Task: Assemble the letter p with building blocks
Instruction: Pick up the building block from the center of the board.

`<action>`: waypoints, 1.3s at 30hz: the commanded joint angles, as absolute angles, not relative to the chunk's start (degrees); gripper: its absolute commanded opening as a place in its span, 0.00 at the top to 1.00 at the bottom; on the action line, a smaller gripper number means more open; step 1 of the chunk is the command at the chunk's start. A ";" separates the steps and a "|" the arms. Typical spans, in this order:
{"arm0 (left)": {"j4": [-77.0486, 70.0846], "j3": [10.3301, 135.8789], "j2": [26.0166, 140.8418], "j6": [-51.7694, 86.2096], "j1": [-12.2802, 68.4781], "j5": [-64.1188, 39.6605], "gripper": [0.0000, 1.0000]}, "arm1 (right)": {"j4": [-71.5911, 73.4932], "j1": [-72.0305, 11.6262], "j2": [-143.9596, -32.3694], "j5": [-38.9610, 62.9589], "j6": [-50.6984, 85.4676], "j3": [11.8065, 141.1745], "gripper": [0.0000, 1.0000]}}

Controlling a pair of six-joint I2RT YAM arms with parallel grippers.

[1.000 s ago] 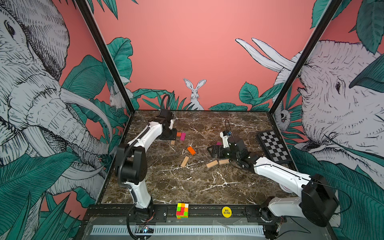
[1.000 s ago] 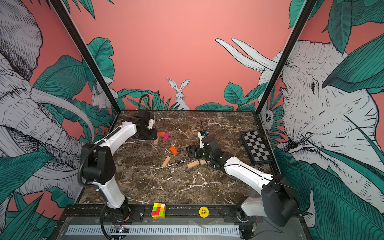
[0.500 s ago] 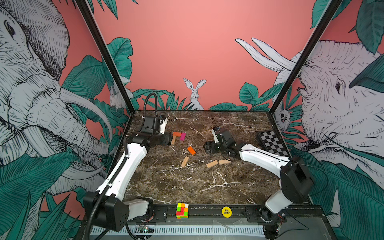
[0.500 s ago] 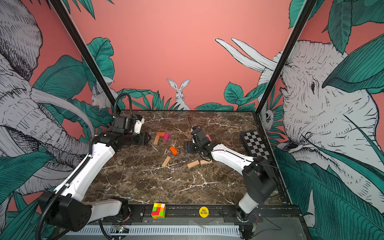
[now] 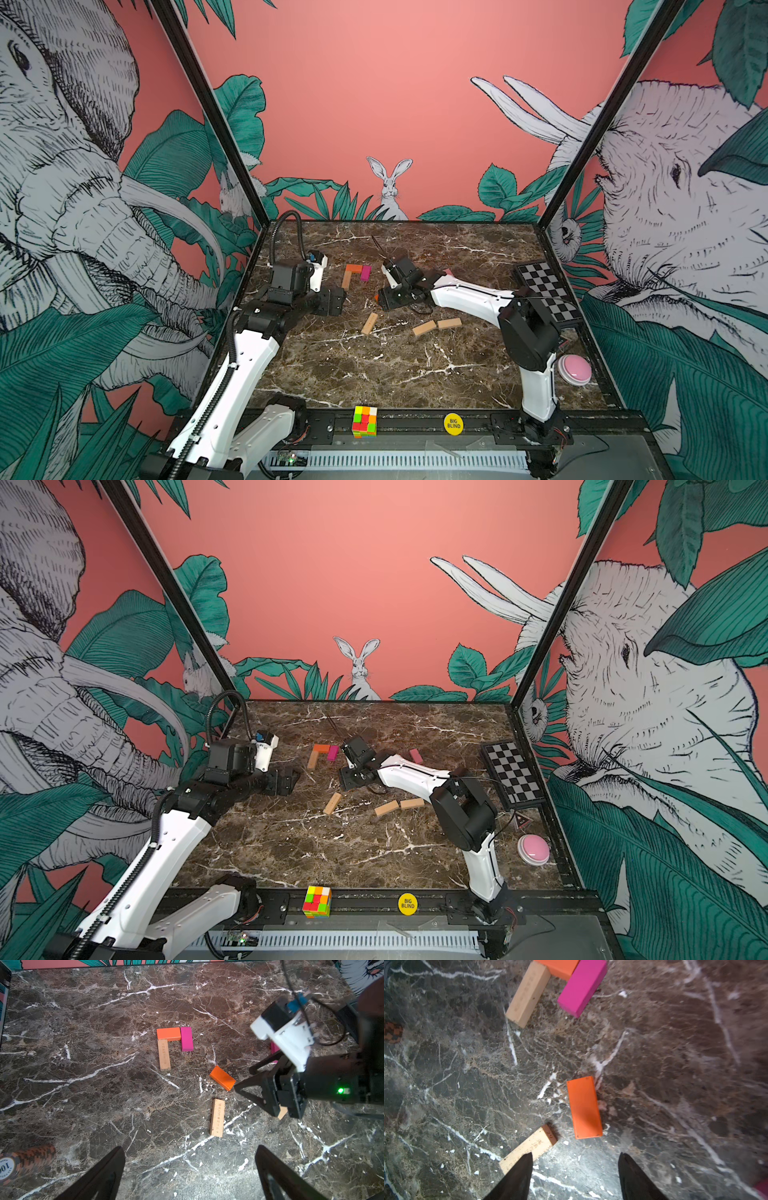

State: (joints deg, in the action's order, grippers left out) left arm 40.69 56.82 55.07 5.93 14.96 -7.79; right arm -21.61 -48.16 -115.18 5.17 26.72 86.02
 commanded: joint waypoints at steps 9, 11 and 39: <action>39.51 56.50 54.58 5.75 15.03 -8.66 0.01 | -27.24 -49.92 -121.90 -2.54 23.87 92.62 0.39; 39.47 56.21 54.46 5.80 15.03 -8.83 0.01 | -27.93 -49.92 -122.58 -3.68 22.77 93.26 0.39; 39.12 55.84 52.66 5.90 15.03 -6.68 0.00 | -30.41 -48.78 -130.24 -0.71 14.95 100.51 0.49</action>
